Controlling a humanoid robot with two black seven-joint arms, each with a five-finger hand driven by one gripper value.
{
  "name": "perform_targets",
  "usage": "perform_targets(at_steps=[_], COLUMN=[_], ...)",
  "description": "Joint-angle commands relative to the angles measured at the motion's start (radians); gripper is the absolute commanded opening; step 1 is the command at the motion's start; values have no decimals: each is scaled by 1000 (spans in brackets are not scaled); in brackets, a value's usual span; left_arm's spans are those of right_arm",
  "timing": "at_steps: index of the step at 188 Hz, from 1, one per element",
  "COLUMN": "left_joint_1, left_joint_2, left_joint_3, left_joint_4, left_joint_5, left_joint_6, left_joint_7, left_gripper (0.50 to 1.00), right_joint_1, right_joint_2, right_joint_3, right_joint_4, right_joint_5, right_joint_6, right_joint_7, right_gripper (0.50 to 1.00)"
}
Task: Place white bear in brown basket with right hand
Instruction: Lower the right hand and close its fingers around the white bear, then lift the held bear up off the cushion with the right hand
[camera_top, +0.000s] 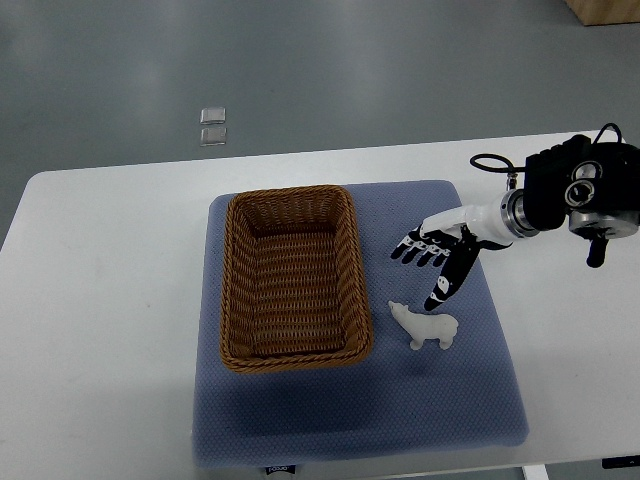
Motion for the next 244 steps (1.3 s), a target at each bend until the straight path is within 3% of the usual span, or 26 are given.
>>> perform_targets(at_steps=[1,94,134,179,213,236,244], left_joint_1=[0,0,0,0,0,0,0], left_joint_2=[0,0,0,0,0,0,0], left_joint_3=[0,-2,-2,-2,-2,-2,-2], left_joint_4=[1,3,3,3,3,3,3], left_joint_5=[0,0,0,0,0,0,0], left_joint_6=[0,0,0,0,0,0,0], left_joint_7=[0,0,0,0,0,0,0], left_gripper=[1000,1000,1000,1000,1000,1000,1000], right_joint_1=[-13,-190,-262,-305,-325,-326,-326], right_joint_2=[-15,-28,-33,-32,-30,-30,-32], right_joint_3=[0,75,129,147,155,155,155], right_joint_4=[13,40,41,41,41,40,40], right_joint_5=[-1,-96,-116,-151,-162,-202,-225], right_joint_6=[-14,-120,-122,-123,-137,-137,-138], right_joint_7=[0,11,12,26,28,37,40], right_gripper=[913,901,856,762,758,635,572])
